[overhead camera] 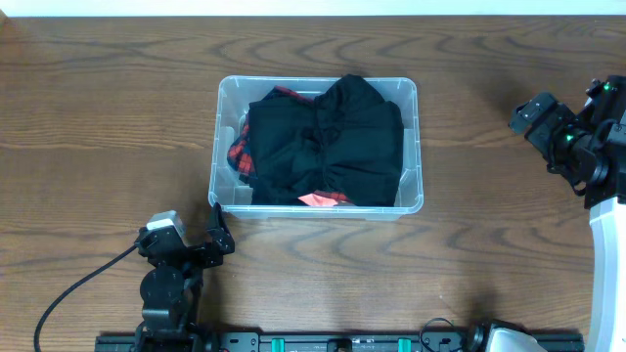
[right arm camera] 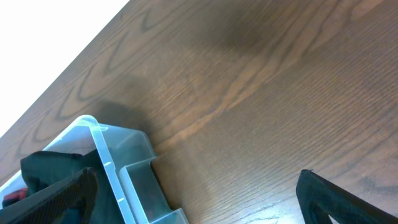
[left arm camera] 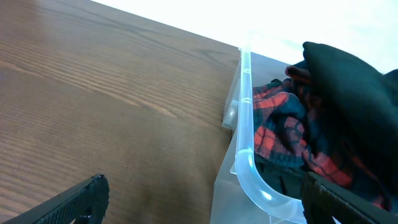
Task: Pack container
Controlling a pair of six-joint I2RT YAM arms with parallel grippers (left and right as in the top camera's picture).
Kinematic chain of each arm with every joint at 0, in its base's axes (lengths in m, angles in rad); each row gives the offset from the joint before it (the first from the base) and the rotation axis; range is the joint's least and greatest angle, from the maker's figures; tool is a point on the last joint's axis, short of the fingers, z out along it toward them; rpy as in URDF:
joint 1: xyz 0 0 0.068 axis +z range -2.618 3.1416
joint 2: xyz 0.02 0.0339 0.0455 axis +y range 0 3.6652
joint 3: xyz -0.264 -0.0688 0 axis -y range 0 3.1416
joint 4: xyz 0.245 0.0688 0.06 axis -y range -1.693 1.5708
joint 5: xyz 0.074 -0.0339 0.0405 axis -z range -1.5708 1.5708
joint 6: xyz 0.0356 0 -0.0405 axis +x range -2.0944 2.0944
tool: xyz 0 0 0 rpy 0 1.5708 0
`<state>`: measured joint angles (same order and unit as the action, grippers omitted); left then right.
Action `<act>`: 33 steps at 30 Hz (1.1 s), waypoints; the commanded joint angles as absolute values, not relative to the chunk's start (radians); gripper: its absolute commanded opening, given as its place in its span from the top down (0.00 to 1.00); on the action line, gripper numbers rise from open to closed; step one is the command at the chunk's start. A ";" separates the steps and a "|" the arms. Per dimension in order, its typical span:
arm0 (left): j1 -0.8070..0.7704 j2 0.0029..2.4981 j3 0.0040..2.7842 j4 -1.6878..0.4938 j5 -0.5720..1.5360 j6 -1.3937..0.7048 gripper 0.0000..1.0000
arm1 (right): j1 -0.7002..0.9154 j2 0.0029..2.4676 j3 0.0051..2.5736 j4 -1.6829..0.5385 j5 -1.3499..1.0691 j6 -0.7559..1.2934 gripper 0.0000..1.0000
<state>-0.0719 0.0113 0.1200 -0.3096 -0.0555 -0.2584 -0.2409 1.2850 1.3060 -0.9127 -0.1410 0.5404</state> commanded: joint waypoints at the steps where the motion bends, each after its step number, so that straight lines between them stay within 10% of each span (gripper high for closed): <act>1: -0.068 0.011 0.095 -0.311 -0.060 -0.257 0.02 | -0.249 1.285 1.308 -0.913 -0.138 0.545 0.01; 33: -0.068 0.011 0.095 -0.311 -0.060 -0.257 0.02 | 0.075 0.416 0.590 -0.616 0.096 0.022 0.01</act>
<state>-0.0719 0.0113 0.1200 -0.3092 -0.0555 -0.2584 0.0650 0.4713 0.6537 -0.6346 0.1051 0.0555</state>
